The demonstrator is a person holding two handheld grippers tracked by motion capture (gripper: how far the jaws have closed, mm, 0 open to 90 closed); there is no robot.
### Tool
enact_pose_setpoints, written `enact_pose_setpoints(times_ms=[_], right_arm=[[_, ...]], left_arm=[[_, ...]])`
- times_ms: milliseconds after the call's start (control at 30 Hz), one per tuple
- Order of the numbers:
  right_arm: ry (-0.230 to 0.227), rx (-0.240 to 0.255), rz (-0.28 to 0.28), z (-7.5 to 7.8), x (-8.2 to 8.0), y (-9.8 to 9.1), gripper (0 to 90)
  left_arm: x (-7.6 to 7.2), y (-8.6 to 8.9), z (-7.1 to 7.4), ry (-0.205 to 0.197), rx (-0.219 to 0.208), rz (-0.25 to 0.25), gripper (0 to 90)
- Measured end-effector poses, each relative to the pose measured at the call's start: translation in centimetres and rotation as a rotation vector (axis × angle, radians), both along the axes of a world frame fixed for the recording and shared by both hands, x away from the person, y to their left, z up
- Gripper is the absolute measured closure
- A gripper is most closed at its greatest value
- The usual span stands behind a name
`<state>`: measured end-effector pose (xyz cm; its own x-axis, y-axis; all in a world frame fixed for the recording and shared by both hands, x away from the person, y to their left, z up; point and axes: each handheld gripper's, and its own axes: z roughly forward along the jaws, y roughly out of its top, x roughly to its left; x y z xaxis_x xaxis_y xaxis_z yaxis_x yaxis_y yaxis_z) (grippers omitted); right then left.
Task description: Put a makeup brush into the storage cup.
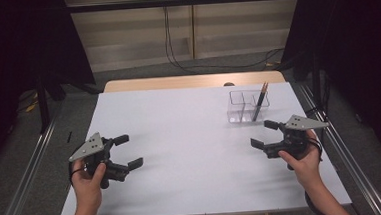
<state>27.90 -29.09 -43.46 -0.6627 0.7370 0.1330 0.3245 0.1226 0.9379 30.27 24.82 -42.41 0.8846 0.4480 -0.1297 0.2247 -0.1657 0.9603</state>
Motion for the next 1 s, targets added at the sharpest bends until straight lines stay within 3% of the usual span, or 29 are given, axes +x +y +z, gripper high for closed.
enact_pose_setpoints(times_ms=[1000], right_arm=[[-0.003, -0.004, 0.022, -0.08, -0.89, 0.12, 6.7]], left_arm=[[0.58, 0.02, -0.04, -0.002, -0.001, -0.002, 0.5]])
